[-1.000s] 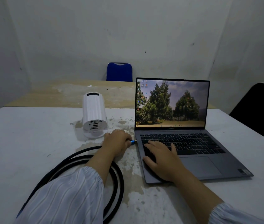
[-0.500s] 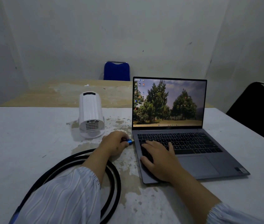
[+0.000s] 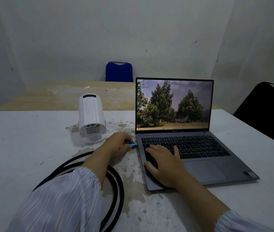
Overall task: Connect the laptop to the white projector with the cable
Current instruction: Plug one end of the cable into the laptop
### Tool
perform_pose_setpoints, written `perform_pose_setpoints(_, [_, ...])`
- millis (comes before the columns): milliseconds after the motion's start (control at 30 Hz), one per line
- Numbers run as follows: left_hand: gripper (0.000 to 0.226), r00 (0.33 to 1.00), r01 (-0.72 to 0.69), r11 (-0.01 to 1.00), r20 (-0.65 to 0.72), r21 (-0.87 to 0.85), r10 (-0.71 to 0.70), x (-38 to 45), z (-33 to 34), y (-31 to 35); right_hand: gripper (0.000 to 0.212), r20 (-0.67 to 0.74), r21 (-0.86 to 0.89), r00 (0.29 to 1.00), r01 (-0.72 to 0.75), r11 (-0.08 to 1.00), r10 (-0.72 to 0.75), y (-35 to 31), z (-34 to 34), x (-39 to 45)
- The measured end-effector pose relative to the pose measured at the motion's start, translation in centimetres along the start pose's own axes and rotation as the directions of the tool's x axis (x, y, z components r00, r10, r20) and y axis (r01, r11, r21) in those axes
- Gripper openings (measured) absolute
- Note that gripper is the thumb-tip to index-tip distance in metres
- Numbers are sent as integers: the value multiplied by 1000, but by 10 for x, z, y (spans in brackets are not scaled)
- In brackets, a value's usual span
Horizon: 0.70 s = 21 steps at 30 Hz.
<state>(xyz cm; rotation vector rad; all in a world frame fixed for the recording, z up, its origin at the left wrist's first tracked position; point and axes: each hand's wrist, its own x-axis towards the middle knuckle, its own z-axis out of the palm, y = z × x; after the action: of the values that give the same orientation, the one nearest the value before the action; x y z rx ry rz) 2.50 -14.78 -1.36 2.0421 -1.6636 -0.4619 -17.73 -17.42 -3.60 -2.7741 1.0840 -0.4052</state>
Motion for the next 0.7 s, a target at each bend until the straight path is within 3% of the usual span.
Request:
perform_pose_setpoints(467, [25, 999, -39, 999, 1, -19, 39, 4, 2, -3, 55, 4, -4, 1000, 7, 1000, -7, -1, 1, 1])
perform_pose_setpoints(700, [21, 1000, -11, 998, -25, 60, 12, 3, 2, -2, 55, 1, 2, 1000, 2, 1000, -2, -1, 0, 1])
